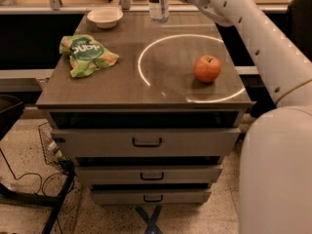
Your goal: Pick blue plastic bottle
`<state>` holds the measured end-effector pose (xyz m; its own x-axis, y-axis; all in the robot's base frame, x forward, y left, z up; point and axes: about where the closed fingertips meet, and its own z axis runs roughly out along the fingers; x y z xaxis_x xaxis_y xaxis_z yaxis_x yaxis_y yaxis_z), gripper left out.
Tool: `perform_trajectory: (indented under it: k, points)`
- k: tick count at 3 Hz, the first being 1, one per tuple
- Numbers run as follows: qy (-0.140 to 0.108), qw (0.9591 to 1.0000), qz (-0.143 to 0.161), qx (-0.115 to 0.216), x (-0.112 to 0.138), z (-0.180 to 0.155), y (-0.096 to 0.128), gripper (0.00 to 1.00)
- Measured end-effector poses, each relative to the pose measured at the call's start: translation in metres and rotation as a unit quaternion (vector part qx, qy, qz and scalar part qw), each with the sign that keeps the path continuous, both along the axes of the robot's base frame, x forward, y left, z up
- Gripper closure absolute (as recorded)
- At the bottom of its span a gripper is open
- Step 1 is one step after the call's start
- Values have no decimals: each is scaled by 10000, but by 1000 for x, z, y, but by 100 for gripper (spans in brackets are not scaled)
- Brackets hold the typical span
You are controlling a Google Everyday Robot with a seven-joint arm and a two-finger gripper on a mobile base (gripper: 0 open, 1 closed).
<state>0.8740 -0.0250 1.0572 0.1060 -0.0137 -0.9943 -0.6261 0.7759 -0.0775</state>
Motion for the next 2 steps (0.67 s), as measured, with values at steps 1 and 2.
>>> perform_trajectory:
  k: [1,2]
  points:
    - [-149,9997,-166,-39,-36,37,-3,100]
    - [-340,9992,-188,-121,-62,62,-2,100]
